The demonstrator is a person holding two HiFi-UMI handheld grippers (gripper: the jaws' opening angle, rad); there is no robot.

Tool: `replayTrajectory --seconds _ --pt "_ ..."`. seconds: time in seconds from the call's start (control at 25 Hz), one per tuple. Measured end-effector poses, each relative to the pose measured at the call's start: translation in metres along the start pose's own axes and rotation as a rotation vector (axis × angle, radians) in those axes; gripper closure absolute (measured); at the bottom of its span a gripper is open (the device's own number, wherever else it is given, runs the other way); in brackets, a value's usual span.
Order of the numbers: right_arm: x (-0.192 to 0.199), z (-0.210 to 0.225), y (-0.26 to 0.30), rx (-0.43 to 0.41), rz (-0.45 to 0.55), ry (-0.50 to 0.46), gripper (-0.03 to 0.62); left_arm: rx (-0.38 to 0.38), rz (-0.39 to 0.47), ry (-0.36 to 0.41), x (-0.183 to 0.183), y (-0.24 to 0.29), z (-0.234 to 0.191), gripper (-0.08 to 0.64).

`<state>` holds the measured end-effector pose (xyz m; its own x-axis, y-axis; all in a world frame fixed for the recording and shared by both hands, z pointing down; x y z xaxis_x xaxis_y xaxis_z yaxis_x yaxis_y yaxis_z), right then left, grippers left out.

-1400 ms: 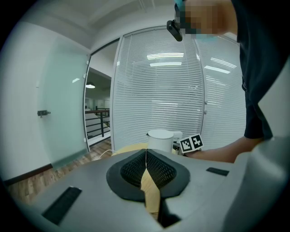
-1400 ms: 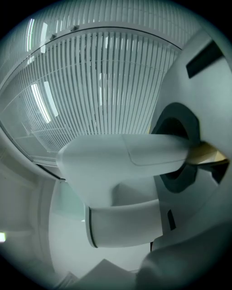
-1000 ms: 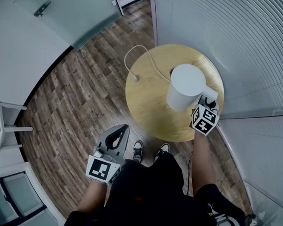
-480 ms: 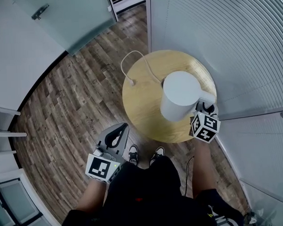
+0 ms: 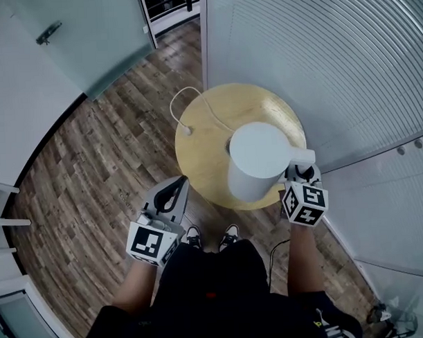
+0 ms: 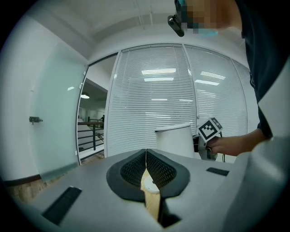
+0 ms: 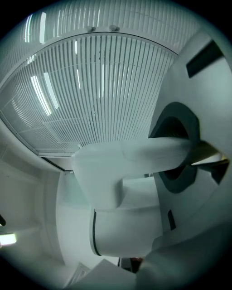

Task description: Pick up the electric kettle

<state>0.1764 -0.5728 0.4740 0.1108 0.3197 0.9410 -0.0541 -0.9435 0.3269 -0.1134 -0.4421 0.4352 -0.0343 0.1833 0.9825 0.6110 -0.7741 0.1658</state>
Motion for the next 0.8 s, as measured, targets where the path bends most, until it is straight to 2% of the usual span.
replayTrajectory --seconds 0.28,0.56,0.8 --pt "-0.027 -0.019 -0.067 0.008 0.027 -0.003 0.523 0.058 0.024 -0.005 -0.019 -0.026 -0.001 0.537" --pt "-0.038 -0.016 -0.114 0.019 0.049 0.046 0.523 0.124 0.047 0.025 -0.031 -0.033 0.01 0.537" --pt "-0.05 -0.014 -0.142 0.036 0.074 0.039 0.523 0.156 0.097 0.038 -0.048 -0.032 0.015 0.537"
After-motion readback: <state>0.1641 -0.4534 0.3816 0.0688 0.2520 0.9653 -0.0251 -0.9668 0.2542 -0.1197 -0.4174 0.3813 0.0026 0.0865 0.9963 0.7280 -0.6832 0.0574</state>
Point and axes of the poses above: the fingertips, and each gripper's own axes: y forward along the fingers, z to its right, x out of its underside, the point moved 4 cm from there along -y, backward along the fingers, and after that the axes turned 13 degrees about x, right-handed, at the moved point
